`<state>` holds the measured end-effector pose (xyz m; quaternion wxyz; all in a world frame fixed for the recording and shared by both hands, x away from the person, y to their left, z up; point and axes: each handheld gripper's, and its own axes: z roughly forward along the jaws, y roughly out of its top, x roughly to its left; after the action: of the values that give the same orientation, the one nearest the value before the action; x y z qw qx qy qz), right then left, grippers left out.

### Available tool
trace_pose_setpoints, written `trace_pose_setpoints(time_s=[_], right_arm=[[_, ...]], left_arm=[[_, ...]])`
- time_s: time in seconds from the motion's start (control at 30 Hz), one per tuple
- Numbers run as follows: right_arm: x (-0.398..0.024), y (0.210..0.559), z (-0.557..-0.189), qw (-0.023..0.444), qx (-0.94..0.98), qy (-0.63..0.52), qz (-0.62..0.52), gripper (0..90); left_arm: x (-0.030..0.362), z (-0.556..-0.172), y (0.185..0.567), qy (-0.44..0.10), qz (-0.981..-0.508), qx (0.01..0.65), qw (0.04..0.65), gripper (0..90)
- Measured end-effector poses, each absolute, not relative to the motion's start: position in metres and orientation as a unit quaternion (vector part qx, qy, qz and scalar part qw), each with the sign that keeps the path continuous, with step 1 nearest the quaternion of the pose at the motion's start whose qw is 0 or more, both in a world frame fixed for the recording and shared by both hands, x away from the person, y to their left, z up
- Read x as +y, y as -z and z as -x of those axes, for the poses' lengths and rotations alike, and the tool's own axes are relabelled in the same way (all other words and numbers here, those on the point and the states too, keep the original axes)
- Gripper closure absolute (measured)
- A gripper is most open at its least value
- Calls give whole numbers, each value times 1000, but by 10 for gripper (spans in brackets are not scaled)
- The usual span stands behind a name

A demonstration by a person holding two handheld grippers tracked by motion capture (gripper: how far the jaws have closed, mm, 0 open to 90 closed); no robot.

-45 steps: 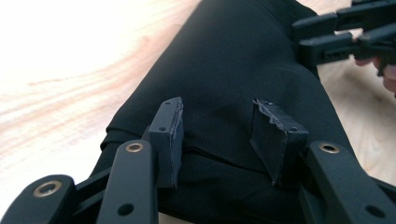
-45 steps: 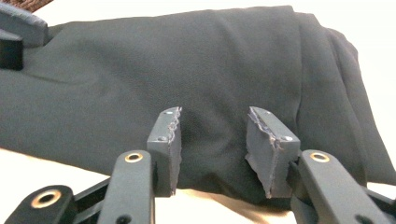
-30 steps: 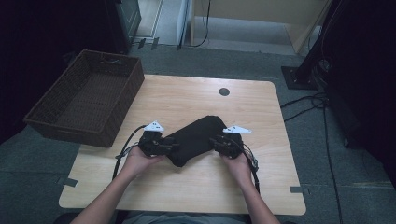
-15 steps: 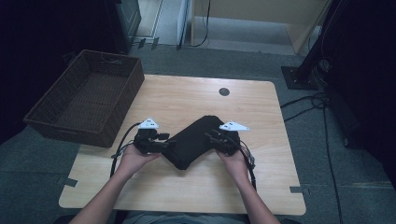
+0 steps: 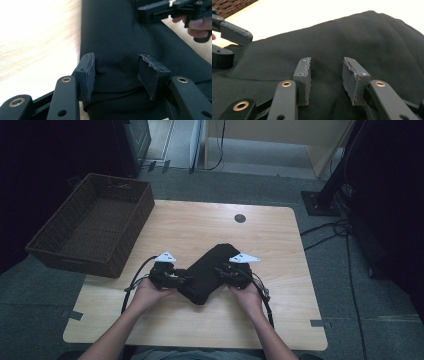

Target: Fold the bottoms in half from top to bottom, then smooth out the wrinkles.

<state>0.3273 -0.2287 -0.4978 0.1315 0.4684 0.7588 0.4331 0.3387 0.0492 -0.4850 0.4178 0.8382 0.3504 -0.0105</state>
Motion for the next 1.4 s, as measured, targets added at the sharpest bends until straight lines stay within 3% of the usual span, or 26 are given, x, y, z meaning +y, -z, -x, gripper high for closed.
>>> trace_pose_setpoints(time_s=[0.57, 1.4], right_arm=[[-237, 500, -319, 129, 764, -430, -463, 571], [-237, 504, -321, 129, 765, -436, -456, 563]], left_arm=[[54, -341, 477, 16, -833, 355, 424, 461], [84, -405, 456, -1, -823, 401, 403, 470]])
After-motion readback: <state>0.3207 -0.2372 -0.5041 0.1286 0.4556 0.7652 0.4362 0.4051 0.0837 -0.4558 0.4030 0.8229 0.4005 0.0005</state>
